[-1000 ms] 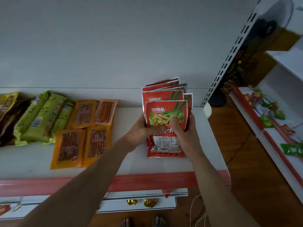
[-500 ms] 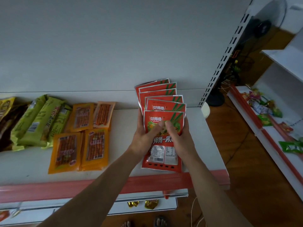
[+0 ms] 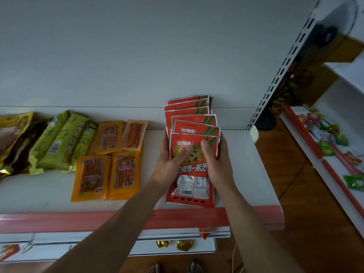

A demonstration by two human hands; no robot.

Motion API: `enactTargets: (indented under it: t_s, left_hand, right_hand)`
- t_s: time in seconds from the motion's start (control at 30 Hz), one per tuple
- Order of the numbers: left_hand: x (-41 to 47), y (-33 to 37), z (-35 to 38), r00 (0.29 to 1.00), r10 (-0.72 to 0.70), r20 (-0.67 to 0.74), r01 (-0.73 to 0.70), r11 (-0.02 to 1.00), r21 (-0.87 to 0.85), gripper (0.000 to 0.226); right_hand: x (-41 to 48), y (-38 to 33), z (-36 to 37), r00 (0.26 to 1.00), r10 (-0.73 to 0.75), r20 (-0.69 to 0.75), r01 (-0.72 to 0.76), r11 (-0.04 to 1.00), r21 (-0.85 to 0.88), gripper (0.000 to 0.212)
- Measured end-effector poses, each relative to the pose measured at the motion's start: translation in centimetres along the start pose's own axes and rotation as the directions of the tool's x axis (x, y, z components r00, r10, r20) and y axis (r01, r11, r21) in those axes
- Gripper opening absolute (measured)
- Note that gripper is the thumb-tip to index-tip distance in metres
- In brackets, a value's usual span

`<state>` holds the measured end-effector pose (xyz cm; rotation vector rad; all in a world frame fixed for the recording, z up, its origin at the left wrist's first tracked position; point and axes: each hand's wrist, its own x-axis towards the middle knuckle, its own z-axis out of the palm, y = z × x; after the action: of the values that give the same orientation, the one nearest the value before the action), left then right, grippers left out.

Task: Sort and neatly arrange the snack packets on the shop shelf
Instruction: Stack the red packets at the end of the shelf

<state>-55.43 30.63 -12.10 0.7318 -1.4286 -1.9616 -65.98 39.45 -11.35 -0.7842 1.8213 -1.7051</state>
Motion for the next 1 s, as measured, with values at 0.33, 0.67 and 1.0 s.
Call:
enactTargets:
  t_s: [0.33, 0.67, 1.0]
  left_hand:
    - [1.0, 0.2, -0.3, 0.999, 0.02, 0.03, -0.019, 0.999, -0.029, 0.058]
    - [2.7, 0.6, -0.3, 0.998, -0.038, 0.052, 0.038, 0.999, 0.003, 0.068]
    - [3.2, 0.7, 0.4, 0.998, -0.036, 0.045, 0.035, 0.999, 0.024, 0.078]
  right_hand:
    - [0.2, 0.8, -1.0, 0.995, 0.093, 0.022, -0.094, 0.993, 0.068, 0.039]
    - [0.3, 1.2, -1.4, 0.995, 0.096, 0.0, -0.095, 0.992, 0.083, 0.044]
    - [0.9, 1.2, -1.0, 0.994, 0.107, 0.033, -0.11, 0.989, 0.095, 0.043]
